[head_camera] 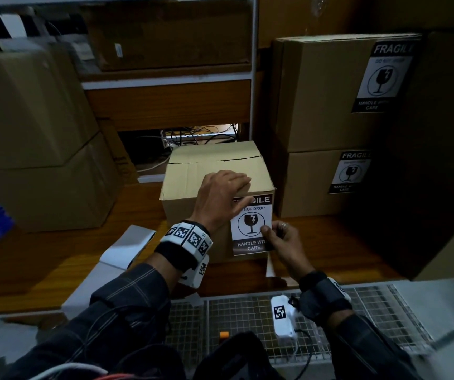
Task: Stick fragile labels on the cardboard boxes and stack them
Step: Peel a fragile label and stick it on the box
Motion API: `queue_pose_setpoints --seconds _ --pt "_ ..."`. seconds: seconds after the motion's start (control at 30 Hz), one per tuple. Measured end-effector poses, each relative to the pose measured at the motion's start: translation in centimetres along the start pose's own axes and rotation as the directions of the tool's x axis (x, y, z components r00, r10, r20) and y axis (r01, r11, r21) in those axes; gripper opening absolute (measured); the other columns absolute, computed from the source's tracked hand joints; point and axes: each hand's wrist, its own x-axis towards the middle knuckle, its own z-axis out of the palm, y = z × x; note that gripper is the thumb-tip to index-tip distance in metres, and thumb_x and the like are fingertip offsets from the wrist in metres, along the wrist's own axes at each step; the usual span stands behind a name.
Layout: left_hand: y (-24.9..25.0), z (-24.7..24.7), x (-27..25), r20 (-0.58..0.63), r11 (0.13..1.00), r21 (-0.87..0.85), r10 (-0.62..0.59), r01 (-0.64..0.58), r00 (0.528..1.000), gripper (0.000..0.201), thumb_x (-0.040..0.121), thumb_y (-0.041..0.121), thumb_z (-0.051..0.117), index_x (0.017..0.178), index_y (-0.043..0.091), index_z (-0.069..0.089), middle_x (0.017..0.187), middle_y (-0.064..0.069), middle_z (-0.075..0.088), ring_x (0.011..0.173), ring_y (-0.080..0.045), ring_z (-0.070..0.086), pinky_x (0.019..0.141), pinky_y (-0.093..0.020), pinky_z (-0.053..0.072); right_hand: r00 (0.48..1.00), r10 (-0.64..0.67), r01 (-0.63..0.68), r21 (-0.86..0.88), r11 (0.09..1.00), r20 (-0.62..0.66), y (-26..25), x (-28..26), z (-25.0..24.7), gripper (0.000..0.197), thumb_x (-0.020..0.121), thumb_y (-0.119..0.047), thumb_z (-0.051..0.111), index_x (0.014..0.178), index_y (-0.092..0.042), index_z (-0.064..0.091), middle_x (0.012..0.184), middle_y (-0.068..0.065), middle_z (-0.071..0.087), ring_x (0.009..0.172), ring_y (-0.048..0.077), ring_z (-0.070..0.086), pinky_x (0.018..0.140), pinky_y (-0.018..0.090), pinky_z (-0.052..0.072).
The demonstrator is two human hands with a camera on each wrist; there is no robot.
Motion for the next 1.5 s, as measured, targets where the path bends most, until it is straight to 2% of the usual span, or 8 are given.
queue_pose_setpoints --seconds 0.2,0.33,0.47,0.6,0.8,0.97,1.23,1.5 --pt "1.1 0.3 0.9 0.021 0.999 0.023 0.033 -0.034 0.999 0.046 0.092 0.038 0.071 0.135 0.023 0.063 0.137 0.001 0.064 0.129 -0.021 0.053 0.106 -0.042 0.035 1.0 -0.007 0.007 0.003 1.0 -0.016 -0.2 0.1 0.2 0.014 0.104 -0.019 0.057 0.098 -0.007 0.061 0.093 0.009 0.068 0.078 0.016 0.069 0.066 0.025 0.058" --pt "2.3 0.7 1.8 0.073 0.991 0.07 0.11 -0.116 0.991 0.05 0.092 0.036 0.07 0.14 0.028 0.058 0.143 0.004 0.059 0.135 -0.02 0.048 0.109 -0.044 0.032 0.999 -0.02 0.022 0.041 0.999 -0.045 -0.4 -0.1 0.5 0.018 0.103 -0.019 0.058 0.093 -0.004 0.059 0.083 0.005 0.066 0.068 0.008 0.067 0.061 0.019 0.055" --pt "3.4 0.9 3.1 0.135 0.962 0.119 0.229 -0.245 0.964 0.054 0.094 0.034 0.068 0.145 0.032 0.052 0.153 0.001 0.05 0.143 -0.022 0.04 0.112 -0.046 0.031 0.997 -0.013 0.018 0.065 0.998 -0.072 -0.5 -0.2 0.6 0.021 0.101 -0.022 0.061 0.092 -0.003 0.06 0.084 0.009 0.067 0.068 0.01 0.068 0.061 0.019 0.055" --pt "3.8 0.8 3.8 0.2 0.942 0.15 0.269 -0.301 0.942 0.04 0.093 0.03 0.069 0.133 0.032 0.064 0.159 0.0 0.041 0.151 -0.024 0.027 0.116 -0.048 0.027 0.994 0.02 -0.007 0.119 0.993 -0.109 -0.7 -0.1 0.4 0.02 0.099 -0.016 0.063 0.082 -0.006 0.06 0.073 0.001 0.07 0.063 0.006 0.068 0.057 0.018 0.053" --pt "3.8 0.7 3.9 0.23 0.946 0.123 0.266 -0.299 0.936 0.034 0.095 0.031 0.067 0.129 0.03 0.065 0.15 0.006 0.053 0.151 -0.022 0.027 0.116 -0.046 0.025 0.979 0.134 -0.106 0.178 0.978 -0.151 -0.3 0.3 -0.2 0.014 0.093 -0.016 0.072 0.092 -0.003 0.066 0.087 0.008 0.074 0.071 0.014 0.073 0.059 0.023 0.056" --pt "4.0 0.2 4.3 0.263 0.951 0.117 0.247 -0.285 0.933 0.035 0.096 0.031 0.067 0.13 0.031 0.064 0.146 0.011 0.056 0.152 -0.021 0.025 0.118 -0.047 0.022 0.97 0.229 -0.207 0.21 0.956 -0.086 -0.1 0.2 -0.2 0.015 0.09 -0.02 0.074 0.086 -0.008 0.065 0.089 0.01 0.073 0.077 0.021 0.071 0.067 0.032 0.059" --pt "4.0 0.1 4.7 0.281 0.958 0.088 0.239 -0.273 0.929 0.03 0.094 0.03 0.069 0.124 0.031 0.068 0.14 0.013 0.061 0.152 -0.02 0.025 0.12 -0.047 0.018 0.956 0.265 -0.229 0.245 0.942 -0.126 -0.3 0.6 0.4 0.016 0.093 -0.016 0.07 0.094 -0.002 0.064 0.089 0.01 0.073 0.07 0.015 0.071 0.054 0.021 0.055" --pt "3.4 0.4 5.3 0.303 0.958 0.092 0.234 -0.273 0.924 0.028 0.093 0.032 0.069 0.121 0.034 0.068 0.134 0.014 0.065 0.152 -0.018 0.025 0.121 -0.048 0.017 0.922 0.371 -0.314 0.356 0.88 -0.106 1.1 0.1 0.1 0.029 0.088 -0.014 0.075 0.113 -0.002 0.066 0.106 0.014 0.077 0.088 0.024 0.075 0.062 0.027 0.058"
